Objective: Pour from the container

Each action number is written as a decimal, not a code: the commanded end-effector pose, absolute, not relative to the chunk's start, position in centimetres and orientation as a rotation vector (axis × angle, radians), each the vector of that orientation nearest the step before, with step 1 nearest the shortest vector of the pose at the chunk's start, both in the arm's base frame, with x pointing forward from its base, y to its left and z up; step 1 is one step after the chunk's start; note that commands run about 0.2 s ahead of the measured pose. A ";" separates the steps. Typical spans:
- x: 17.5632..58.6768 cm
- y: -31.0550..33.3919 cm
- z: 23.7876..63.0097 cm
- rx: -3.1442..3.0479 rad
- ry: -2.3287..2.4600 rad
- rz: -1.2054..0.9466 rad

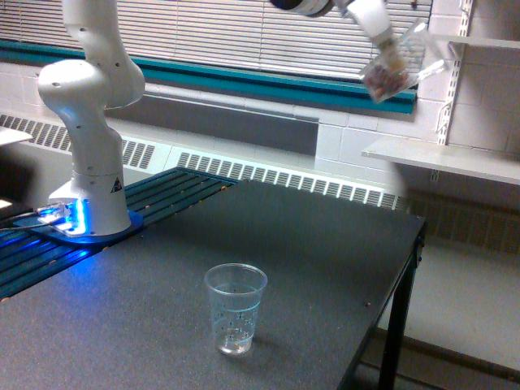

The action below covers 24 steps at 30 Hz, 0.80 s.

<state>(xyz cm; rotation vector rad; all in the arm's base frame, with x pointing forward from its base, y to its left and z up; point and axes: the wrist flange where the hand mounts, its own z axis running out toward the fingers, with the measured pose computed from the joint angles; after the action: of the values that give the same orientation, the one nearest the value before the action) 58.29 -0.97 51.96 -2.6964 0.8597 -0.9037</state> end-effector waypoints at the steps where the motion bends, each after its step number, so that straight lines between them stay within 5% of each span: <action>1: 56.4 -4.7 49.8 -2.746 0.850 -0.904; 24: 47.6 -12.6 40.0 -2.861 0.971 -0.754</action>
<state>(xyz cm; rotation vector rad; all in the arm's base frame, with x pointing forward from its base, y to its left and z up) 49.20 -10.87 40.85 -2.8279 0.9821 -0.7476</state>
